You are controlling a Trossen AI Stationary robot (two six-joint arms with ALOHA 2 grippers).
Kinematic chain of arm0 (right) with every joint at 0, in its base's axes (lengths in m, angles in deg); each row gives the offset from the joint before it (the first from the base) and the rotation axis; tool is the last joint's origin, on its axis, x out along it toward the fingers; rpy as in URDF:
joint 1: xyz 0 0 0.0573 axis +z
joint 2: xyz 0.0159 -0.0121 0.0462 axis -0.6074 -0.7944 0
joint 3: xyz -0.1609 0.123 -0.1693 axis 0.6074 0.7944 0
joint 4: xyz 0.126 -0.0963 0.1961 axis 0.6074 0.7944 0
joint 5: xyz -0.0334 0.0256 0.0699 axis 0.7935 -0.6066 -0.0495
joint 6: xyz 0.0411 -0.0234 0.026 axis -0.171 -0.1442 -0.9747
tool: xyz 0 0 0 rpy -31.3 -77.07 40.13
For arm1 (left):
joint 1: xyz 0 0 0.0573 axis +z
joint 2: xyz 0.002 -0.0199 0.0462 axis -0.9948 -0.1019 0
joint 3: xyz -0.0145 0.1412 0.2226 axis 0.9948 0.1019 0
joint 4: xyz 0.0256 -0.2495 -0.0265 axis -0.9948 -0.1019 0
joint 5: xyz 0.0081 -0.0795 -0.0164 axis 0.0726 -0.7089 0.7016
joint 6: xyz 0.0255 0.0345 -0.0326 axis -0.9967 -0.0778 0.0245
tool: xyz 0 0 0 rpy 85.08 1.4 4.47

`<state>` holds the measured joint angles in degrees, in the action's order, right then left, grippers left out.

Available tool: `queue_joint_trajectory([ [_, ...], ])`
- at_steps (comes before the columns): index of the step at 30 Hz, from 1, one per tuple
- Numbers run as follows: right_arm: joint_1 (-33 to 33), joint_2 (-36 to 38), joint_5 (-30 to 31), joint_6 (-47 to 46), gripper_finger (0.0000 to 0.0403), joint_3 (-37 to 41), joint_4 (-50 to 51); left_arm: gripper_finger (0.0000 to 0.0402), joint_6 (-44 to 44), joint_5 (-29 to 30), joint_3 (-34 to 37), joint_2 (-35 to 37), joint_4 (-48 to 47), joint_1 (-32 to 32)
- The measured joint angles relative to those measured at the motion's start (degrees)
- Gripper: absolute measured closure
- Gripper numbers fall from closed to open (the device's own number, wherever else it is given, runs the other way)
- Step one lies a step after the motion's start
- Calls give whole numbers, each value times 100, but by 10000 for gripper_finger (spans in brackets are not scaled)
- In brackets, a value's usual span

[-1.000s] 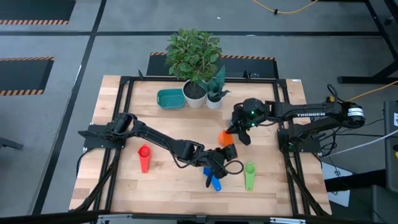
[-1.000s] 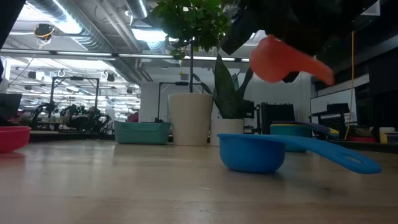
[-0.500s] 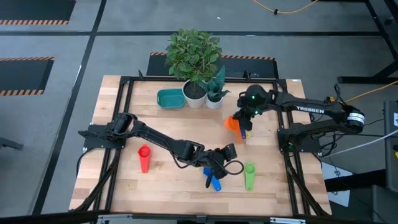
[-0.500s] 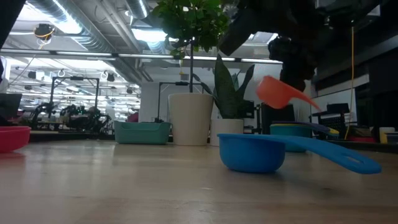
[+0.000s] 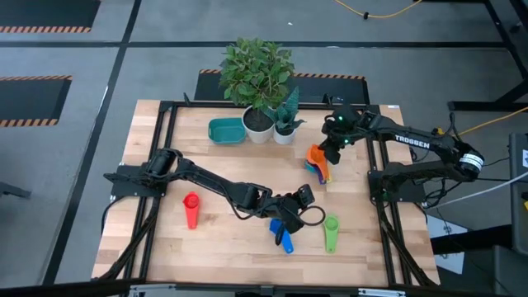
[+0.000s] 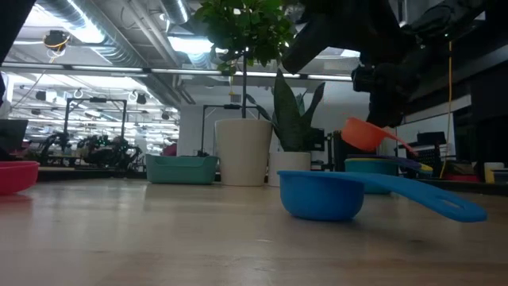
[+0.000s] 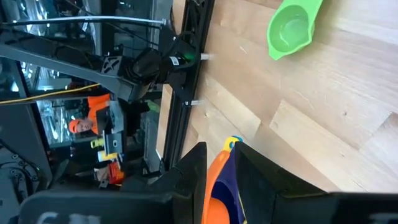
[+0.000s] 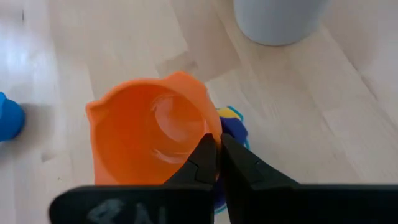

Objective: Nest measuring cups in basket
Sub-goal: Stack the orange measuring cup on top of the blue measuring cup

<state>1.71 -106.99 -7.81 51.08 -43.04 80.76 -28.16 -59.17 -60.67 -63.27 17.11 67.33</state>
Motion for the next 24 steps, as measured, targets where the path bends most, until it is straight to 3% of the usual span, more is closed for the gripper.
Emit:
queue_joint_trajectory([
  [24, -67, 0, 185, 270, 369, 46, 313, 327, 26, -4, -2, 0, 0, 0],
])
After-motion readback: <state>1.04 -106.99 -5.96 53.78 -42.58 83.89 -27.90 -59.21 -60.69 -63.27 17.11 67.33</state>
